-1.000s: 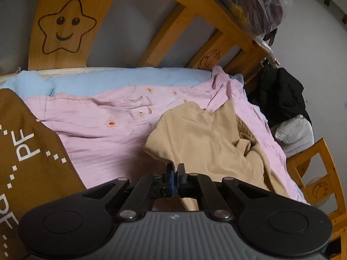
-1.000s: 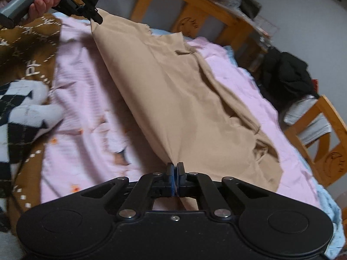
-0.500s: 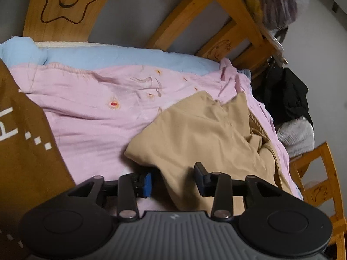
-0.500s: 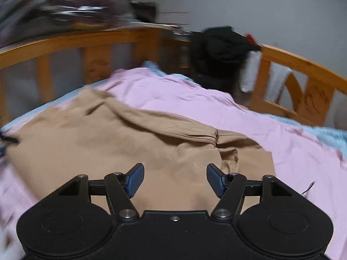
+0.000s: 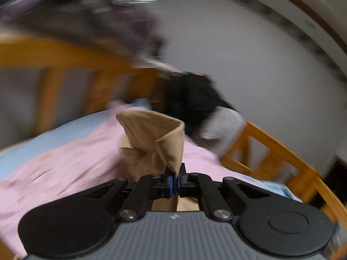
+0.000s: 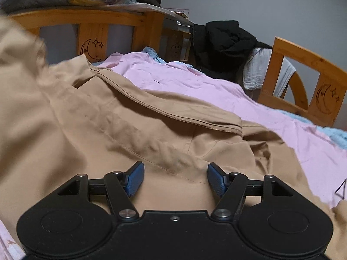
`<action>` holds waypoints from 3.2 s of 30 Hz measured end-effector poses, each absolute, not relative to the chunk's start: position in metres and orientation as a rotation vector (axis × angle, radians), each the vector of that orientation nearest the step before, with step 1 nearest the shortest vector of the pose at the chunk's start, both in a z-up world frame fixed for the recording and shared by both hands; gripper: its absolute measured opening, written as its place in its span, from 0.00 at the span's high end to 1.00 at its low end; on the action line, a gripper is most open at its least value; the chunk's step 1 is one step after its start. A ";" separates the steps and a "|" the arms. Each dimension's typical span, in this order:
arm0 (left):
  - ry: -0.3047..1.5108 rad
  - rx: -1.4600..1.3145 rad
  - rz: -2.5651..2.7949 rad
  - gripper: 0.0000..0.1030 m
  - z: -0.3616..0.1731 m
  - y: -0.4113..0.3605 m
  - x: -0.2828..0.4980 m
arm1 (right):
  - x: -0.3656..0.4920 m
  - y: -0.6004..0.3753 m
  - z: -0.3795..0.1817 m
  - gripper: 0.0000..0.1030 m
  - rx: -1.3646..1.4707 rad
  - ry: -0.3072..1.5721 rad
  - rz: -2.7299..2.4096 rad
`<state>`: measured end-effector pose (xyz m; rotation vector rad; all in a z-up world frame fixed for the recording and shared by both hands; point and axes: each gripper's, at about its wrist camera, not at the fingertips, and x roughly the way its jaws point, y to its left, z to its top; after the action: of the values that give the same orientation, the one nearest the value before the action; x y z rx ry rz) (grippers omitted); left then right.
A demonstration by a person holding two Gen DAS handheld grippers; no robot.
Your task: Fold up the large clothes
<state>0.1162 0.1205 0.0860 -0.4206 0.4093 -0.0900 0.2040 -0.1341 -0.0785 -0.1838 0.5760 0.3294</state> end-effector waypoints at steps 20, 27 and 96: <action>0.620 0.152 -0.617 0.98 0.079 -0.114 0.147 | 0.210 -0.358 -0.016 0.02 1.139 0.765 0.601; 0.650 0.276 -0.693 0.98 0.048 -0.150 0.122 | 0.231 -0.347 -0.017 0.03 1.026 0.914 0.543; 0.910 -0.296 -0.339 0.40 -0.026 -0.021 0.204 | 0.243 -0.326 -0.040 0.83 0.053 0.894 0.416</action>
<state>0.2040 -0.0207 -0.0263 -0.2957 0.9098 -0.3391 0.2430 -0.3264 -0.0403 0.0529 0.8940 0.4155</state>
